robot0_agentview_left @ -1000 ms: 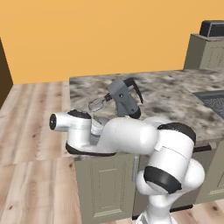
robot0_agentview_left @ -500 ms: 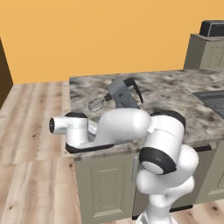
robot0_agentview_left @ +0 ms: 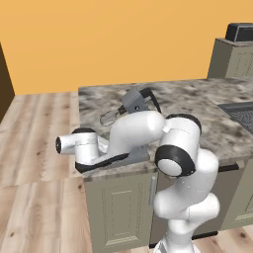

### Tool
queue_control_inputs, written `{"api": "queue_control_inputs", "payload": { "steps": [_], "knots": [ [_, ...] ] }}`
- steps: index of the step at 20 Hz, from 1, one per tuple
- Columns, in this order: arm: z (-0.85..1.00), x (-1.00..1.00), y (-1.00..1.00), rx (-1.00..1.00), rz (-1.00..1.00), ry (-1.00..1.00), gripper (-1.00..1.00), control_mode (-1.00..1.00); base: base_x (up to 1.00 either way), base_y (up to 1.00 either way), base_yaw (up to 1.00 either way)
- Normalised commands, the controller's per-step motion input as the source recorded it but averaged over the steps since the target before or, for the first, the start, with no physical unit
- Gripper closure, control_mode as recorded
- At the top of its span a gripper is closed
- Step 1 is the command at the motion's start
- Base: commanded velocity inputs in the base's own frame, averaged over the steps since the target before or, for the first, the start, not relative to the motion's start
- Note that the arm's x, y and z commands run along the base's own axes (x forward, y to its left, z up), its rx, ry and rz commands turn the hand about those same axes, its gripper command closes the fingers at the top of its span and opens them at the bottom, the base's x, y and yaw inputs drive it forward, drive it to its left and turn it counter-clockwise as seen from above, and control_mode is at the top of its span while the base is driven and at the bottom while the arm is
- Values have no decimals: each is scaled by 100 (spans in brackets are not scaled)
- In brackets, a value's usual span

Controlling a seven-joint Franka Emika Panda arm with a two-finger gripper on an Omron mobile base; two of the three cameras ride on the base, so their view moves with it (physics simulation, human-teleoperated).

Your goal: Add butter and sugar cubes to the stand mixer bowl and then turn on the stand mixer to begin making frosting.

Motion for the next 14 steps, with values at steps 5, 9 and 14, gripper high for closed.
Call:
{"api": "queue_control_inputs", "payload": {
  "steps": [5, 9, 14],
  "knots": [
    [-19, 19, 0, 0, 0, 1, 100, -100, 0, 0, 0],
    [-24, 25, 0, 0, 0, 2, 100, -100, 0, 0, 0],
    [-16, 33, 0, 0, 2, 2, 100, -100, 0, 0, 0]
  ]
}}
